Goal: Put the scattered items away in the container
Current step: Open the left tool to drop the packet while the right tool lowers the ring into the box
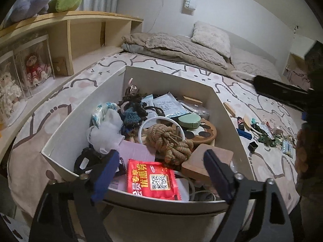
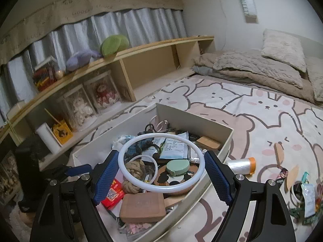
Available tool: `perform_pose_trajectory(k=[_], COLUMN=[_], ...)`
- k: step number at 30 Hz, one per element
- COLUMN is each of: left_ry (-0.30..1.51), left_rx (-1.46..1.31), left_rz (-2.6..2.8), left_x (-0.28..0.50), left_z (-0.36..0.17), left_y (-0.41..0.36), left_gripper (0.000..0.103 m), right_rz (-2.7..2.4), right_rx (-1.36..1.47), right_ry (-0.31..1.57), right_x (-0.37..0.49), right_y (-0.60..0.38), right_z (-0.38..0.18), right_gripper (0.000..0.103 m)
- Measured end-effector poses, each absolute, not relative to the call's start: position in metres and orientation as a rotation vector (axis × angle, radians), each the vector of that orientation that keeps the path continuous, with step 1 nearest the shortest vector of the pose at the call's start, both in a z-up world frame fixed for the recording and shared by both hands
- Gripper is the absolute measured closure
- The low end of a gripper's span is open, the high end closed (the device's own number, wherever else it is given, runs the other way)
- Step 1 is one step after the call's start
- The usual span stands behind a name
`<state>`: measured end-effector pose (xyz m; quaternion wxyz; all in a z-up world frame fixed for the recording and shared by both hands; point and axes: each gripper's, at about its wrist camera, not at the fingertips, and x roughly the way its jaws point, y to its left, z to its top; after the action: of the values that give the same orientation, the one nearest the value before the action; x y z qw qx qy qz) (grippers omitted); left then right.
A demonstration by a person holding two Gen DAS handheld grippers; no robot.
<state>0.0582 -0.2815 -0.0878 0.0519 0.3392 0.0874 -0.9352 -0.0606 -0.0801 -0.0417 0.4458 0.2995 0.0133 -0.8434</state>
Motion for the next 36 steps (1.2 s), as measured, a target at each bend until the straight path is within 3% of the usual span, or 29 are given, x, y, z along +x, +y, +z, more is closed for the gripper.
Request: perform_pose_trajectory(k=[11, 36], left_ry=[0.265, 0.247], left_rx=[1.013, 1.032], left_rz=[-2.892, -2.885], left_x=[0.062, 0.044], left_z=[-0.085, -0.092], left_y=[-0.282, -0.287], left_gripper=[0.005, 0.004], right_rz=[-2.057, -1.905], right_rx=[0.814, 1.085], right_ry=[0.224, 0.512], right_x=[-0.088, -0.133], right_y=[-0.135, -0.182], right_z=[-0.068, -0.114], right_gripper=[0.018, 0.018])
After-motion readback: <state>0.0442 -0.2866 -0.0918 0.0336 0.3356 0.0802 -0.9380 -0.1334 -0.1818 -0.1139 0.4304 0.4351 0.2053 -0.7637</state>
